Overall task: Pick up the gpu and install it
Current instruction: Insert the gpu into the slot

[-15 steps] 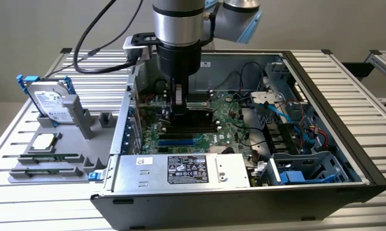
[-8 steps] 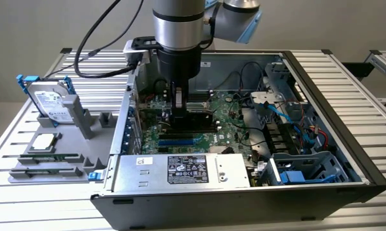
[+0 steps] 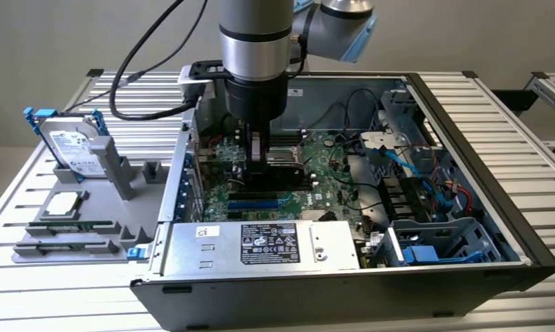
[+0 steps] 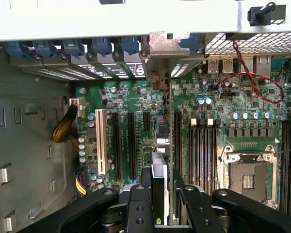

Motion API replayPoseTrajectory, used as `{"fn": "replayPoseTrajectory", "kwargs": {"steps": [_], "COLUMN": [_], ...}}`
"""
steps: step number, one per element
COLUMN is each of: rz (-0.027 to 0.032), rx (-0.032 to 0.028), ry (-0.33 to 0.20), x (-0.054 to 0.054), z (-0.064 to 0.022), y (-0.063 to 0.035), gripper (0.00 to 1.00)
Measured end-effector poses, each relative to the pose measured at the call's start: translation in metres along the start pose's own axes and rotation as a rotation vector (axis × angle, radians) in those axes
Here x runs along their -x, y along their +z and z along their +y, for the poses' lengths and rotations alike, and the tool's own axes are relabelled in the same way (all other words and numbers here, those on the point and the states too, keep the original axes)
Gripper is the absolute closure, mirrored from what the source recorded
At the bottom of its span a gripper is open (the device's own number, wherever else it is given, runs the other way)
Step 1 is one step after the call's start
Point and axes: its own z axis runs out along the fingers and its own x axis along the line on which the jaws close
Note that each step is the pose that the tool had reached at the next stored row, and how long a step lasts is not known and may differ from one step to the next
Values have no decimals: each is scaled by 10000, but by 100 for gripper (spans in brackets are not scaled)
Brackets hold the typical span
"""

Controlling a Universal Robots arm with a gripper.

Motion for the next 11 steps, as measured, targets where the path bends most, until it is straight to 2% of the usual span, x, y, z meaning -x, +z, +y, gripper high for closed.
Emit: {"fn": "replayPoseTrajectory", "kwargs": {"steps": [11], "rz": [1], "rx": [1], "ry": [2], "x": [-11], "z": [6], "y": [110], "gripper": [73]}}
